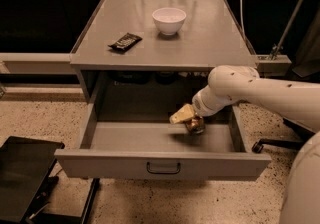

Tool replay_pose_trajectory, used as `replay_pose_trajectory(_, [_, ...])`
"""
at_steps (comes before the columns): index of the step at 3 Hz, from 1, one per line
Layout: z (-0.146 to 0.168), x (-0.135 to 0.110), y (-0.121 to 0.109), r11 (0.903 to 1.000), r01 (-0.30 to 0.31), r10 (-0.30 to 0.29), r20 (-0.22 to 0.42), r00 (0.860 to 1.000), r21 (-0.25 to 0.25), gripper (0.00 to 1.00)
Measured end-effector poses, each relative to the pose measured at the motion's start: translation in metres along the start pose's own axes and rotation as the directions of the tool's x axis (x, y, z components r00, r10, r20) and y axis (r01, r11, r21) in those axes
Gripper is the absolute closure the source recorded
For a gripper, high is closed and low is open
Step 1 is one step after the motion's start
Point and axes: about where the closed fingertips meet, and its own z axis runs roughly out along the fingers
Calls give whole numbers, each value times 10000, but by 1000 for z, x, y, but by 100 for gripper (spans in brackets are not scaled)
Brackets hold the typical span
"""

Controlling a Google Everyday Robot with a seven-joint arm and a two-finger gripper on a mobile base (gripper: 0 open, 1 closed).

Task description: Pick orange can from top drawer and place on counter

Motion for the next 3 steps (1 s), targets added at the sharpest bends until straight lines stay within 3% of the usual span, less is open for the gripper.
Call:
replay_pose_trajectory(1, [0, 0, 0, 10000, 0, 0, -1, 10000, 0, 0])
replay_pose_trajectory(3, [17, 13, -2, 9996, 120, -110, -408, 9991, 258, 0])
